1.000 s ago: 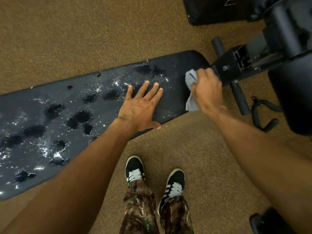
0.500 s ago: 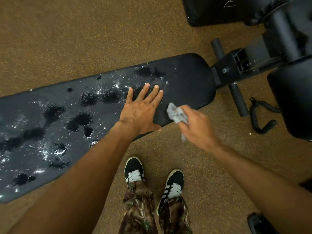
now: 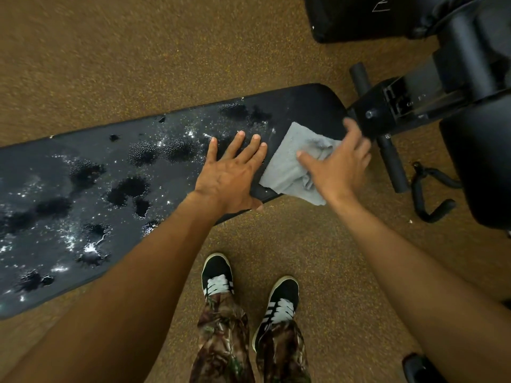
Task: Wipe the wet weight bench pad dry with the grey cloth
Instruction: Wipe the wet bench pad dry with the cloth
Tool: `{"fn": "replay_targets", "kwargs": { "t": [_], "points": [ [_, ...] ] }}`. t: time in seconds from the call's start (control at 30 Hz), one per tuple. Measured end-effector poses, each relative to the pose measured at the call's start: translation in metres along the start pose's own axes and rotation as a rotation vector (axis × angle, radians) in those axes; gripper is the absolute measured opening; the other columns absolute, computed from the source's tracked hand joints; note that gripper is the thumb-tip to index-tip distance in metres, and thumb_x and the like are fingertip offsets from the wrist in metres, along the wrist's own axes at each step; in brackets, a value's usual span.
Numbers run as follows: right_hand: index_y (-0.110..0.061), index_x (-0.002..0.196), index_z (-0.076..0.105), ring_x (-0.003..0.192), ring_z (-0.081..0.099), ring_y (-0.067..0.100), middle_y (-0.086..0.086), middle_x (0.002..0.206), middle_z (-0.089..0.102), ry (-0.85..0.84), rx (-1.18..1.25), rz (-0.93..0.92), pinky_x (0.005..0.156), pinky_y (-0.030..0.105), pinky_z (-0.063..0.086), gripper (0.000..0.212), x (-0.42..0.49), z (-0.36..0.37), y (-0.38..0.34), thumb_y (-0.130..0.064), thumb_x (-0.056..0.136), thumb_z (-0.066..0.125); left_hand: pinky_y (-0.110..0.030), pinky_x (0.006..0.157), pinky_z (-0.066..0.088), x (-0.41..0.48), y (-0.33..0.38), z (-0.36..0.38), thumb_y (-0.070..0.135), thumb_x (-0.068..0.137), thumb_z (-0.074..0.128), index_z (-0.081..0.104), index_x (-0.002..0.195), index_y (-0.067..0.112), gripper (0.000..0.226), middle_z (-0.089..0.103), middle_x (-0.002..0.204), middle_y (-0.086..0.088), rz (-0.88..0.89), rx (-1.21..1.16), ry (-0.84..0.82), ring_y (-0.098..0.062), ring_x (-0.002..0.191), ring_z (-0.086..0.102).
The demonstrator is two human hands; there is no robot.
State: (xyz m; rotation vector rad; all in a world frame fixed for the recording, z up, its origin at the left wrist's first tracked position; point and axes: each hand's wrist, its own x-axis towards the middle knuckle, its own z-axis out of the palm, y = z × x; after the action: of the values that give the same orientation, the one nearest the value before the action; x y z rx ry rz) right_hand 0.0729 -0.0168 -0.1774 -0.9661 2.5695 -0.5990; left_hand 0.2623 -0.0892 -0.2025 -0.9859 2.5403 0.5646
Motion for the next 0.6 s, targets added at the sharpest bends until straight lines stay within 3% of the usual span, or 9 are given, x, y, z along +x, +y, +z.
{"fn": "replay_targets", "kwargs": {
  "t": [0.07,0.13,0.17,0.27,0.33,0.43,0.6],
  "points": [
    [-0.030,0.142,0.041,0.125,0.043,0.030,0.010,0.142,0.042,0.108,-0.304,-0.304,0.094,0.041,0.043,0.073,-0.006,0.004,-0.005,-0.043,0.078,0.075,-0.065,0.120,-0.004,0.000,0.001,0.000,0.074,0.075,0.066,-0.011,0.160,0.022,0.127,-0.015,0.168,0.004,-0.001,0.003,-0.005,-0.024,0.153,-0.019],
    [-0.030,0.135,0.052,0.128,0.042,0.032,0.008,0.143,0.045,0.048,-0.405,-0.522,0.098,0.046,0.043,0.051,-0.014,0.010,-0.004,-0.047,0.087,0.062,-0.065,0.120,-0.003,-0.001,0.002,0.000,0.073,0.076,0.066,-0.012,0.160,0.021,0.126,-0.016,0.168,0.004,-0.004,0.004,-0.003,-0.024,0.153,-0.019],
    [-0.031,0.136,0.052,0.132,0.039,0.033,0.007,0.146,0.044,-0.025,-0.456,-0.568,0.101,0.050,0.041,0.050,-0.017,0.015,0.000,-0.053,0.091,0.053,-0.065,0.120,-0.003,-0.001,0.001,0.000,0.072,0.077,0.066,-0.012,0.160,0.021,0.125,-0.016,0.168,0.004,-0.005,0.004,-0.002,-0.024,0.153,-0.020],
    [-0.041,0.153,0.024,0.148,0.015,0.041,0.007,0.164,0.017,-0.277,-0.603,-0.507,0.112,0.061,0.022,0.067,-0.027,0.032,0.017,-0.071,0.093,0.030,-0.065,0.120,-0.003,-0.001,0.001,0.002,0.073,0.077,0.065,-0.013,0.160,0.021,0.125,-0.017,0.168,0.004,0.000,0.016,0.015,-0.024,0.153,-0.020],
    [-0.036,0.157,0.010,0.151,0.000,0.040,0.007,0.167,0.002,-0.316,-0.565,-0.460,0.117,0.062,0.012,0.065,-0.023,0.038,0.026,-0.063,0.099,0.022,-0.065,0.120,-0.004,-0.001,0.000,0.004,0.074,0.077,0.064,-0.014,0.159,0.022,0.124,-0.017,0.168,0.004,0.001,0.026,0.022,-0.024,0.153,-0.020],
    [-0.019,0.158,0.011,0.151,-0.001,0.039,0.013,0.166,0.003,-0.241,-0.477,-0.395,0.120,0.059,0.013,0.058,-0.010,0.040,0.028,-0.039,0.105,0.022,-0.064,0.120,-0.005,-0.001,0.000,0.005,0.075,0.078,0.062,-0.015,0.159,0.022,0.124,-0.018,0.168,0.004,0.001,0.046,0.023,-0.024,0.153,-0.021],
    [-0.011,0.158,0.009,0.152,-0.005,0.037,0.015,0.166,0.001,-0.204,-0.422,-0.340,0.123,0.054,0.002,0.057,0.038,0.047,0.007,-0.032,0.106,0.021,-0.065,0.120,-0.004,-0.002,0.000,0.004,0.075,0.079,0.061,-0.015,0.159,0.022,0.122,-0.017,0.168,0.004,0.007,0.046,0.022,-0.025,0.153,-0.020]
  ]
}}
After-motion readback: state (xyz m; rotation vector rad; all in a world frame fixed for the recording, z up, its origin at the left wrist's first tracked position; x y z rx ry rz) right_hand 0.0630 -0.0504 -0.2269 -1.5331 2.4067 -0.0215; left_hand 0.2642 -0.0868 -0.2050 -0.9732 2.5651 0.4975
